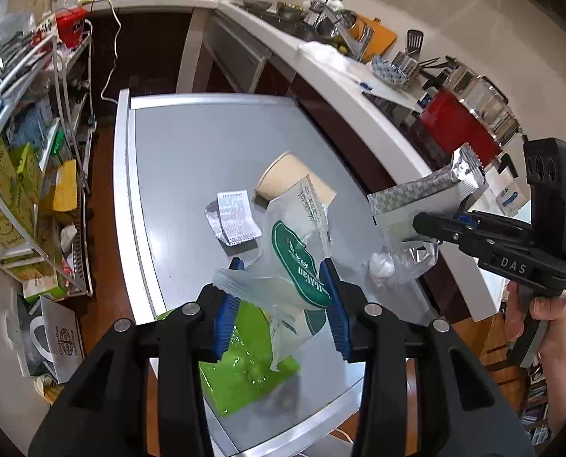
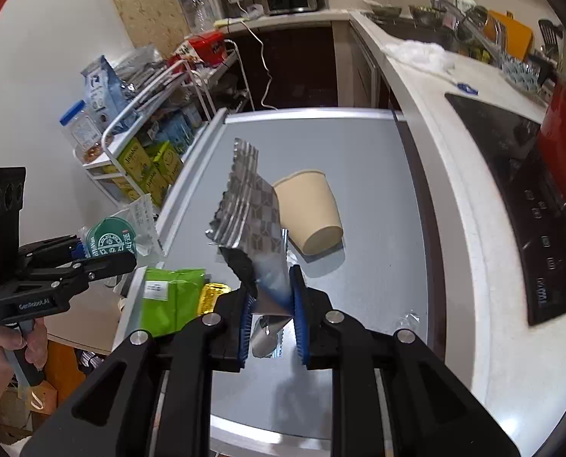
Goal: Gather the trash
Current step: 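Grasp the clear plastic bag with the left tool while the right tool grasps the crumpled foil, then carry the plastic bag and foil over the paper bag and open both tools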
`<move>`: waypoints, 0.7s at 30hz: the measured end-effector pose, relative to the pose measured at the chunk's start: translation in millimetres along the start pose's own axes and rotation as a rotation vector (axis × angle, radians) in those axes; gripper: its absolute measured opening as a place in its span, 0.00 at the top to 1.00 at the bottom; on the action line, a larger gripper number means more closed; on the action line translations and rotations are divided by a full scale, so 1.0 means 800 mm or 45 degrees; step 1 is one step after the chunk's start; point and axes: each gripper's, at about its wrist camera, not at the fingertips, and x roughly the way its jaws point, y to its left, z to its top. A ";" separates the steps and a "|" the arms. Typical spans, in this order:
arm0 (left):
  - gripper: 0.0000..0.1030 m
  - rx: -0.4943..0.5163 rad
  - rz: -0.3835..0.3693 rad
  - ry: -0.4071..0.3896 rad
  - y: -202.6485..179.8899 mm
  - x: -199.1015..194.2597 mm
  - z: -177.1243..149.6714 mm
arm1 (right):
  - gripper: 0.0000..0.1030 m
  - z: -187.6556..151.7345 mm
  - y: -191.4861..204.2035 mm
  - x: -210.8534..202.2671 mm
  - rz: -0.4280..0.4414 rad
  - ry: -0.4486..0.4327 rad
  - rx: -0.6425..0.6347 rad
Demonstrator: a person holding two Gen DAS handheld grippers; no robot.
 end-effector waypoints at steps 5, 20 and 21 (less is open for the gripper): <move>0.59 0.031 0.030 -0.064 -0.017 -0.029 -0.002 | 0.81 -0.005 0.008 -0.034 0.006 -0.050 -0.013; 0.59 0.125 0.133 -0.193 -0.067 -0.094 -0.030 | 0.81 -0.064 0.033 -0.095 -0.026 -0.078 0.001; 0.59 0.125 0.133 -0.192 -0.069 -0.095 -0.034 | 0.81 -0.067 0.033 -0.095 -0.032 -0.070 0.005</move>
